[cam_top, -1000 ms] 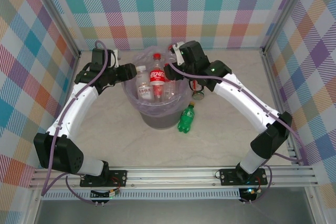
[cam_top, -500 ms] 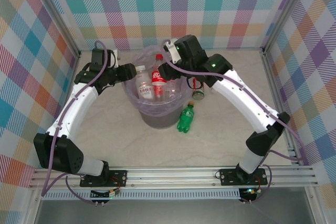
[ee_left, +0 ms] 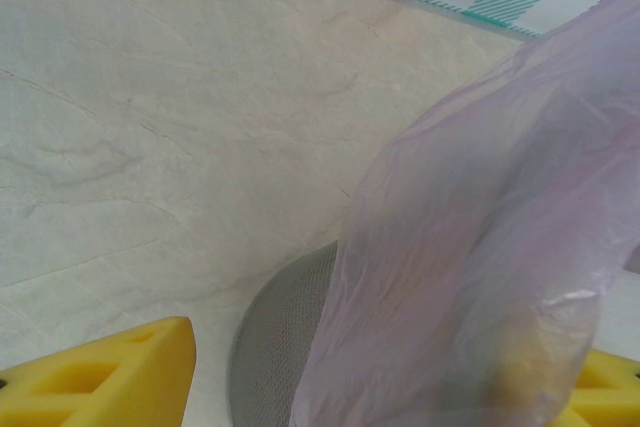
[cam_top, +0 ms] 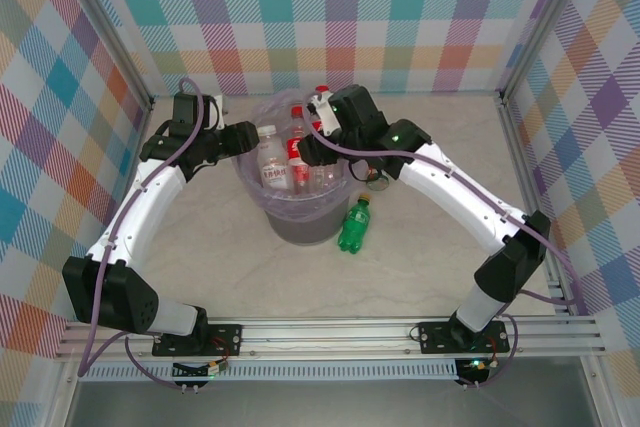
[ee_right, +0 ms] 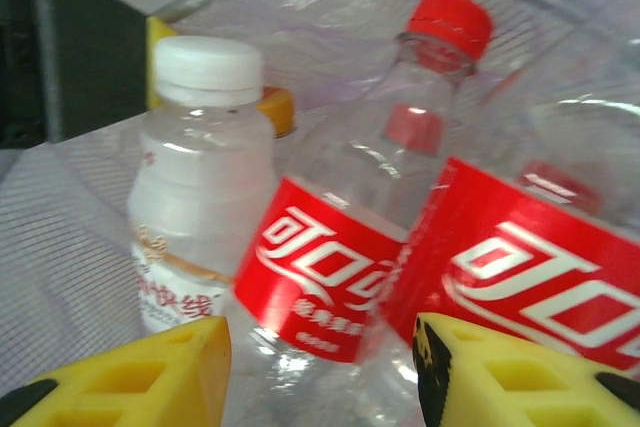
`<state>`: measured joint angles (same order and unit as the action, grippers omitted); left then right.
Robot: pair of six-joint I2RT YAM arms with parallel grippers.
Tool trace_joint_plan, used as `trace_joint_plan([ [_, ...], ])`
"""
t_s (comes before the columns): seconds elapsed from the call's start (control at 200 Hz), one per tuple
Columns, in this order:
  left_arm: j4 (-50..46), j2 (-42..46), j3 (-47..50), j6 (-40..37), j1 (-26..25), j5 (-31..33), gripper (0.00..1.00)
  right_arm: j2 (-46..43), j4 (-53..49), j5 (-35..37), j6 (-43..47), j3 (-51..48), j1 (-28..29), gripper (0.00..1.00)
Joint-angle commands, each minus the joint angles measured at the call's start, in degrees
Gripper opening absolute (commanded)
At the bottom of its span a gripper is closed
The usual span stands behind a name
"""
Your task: Put the plastic bottles in the bin
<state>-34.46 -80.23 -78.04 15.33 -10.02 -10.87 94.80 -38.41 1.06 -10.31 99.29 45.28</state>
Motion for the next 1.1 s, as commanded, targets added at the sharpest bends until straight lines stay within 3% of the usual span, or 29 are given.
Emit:
trace_joint_plan([
  [0.0,-0.97,0.95,0.52,-0.29,0.59,1.99,0.66,4.06,-7.21,-10.82,-3.47,-5.3,2.26,0.53],
  [0.135,-0.96,0.96,0.42,-0.23,0.6,1.93,0.66,4.61,-6.96,-12.99,-2.9,-3.51,2.36,0.53],
  [0.27,-0.87,1.5,0.3,-0.22,0.6,2.47,0.66,3.46,-9.18,-8.71,-1.42,2.81,2.23,0.54],
  [0.385,-1.41,2.09,-0.55,0.0,0.7,3.44,0.66,2.35,-11.35,-4.75,-0.1,8.89,1.96,0.62],
  [0.53,-3.0,2.68,-2.16,0.2,0.65,4.44,0.63,0.17,-13.45,-2.38,-2.44,12.42,-2.18,0.67],
  [0.785,-6.63,4.68,-4.48,0.14,0.7,8.98,0.6,-6.11,-11.34,-12.52,-6.47,4.23,-15.26,0.71],
  [1.095,-11.43,5.87,-6.75,-0.68,1.29,15.69,0.6,0.11,-4.79,-29.2,-5.6,0.82,-15.98,0.73],
])
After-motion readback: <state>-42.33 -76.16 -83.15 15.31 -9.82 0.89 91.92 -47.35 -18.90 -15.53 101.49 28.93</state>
